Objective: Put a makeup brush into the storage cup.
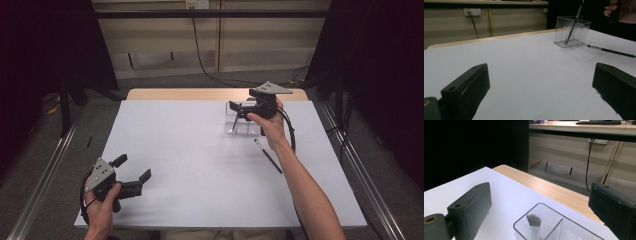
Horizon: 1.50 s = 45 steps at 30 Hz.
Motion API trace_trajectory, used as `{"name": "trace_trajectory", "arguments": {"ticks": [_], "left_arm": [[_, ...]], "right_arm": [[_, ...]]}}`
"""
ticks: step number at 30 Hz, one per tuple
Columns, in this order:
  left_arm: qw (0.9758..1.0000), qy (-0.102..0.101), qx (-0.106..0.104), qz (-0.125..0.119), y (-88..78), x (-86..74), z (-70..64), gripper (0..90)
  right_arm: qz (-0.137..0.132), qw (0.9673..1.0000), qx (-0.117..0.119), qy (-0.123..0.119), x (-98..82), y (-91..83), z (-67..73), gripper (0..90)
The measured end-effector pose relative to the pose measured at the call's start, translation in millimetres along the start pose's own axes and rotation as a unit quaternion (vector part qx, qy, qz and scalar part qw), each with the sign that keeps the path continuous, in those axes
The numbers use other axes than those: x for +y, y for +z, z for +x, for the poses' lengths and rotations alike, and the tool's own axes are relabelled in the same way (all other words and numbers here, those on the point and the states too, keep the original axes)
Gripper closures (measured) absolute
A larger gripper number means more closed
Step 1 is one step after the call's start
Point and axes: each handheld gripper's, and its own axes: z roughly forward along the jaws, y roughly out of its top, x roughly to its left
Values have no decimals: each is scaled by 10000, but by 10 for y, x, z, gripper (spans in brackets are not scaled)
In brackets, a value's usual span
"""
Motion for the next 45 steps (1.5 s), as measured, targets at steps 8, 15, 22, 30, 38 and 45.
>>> {"name": "trace_trajectory", "arguments": {"ticks": [8, 15, 22, 30, 38, 45], "left_arm": [[10000, -7, 13, 5, -3, 0, 6, 12], [10000, 10, 12, -4, -13, 6, 12, 13], [10000, -7, 55, 16, -19, -1, 23, 13], [10000, -21, 38, -27, -27, 6, 15, 13], [10000, -29, 53, -43, -28, 6, 13, 13], [10000, 23, 44, -38, -40, 15, 16, 13]], "right_arm": [[-49, 10000, 4, -21, 8, -167, -28, 17], [-72, 9999, 69, -81, 9, -331, -12, 11], [-42, 10000, 53, -43, -66, -461, 2, 20], [-57, 10000, 77, -23, -157, -600, 27, 15], [-147, 9999, 33, -14, -222, -782, 20, 17], [-184, 9998, -87, 16, -248, -980, 13, 17]]}}
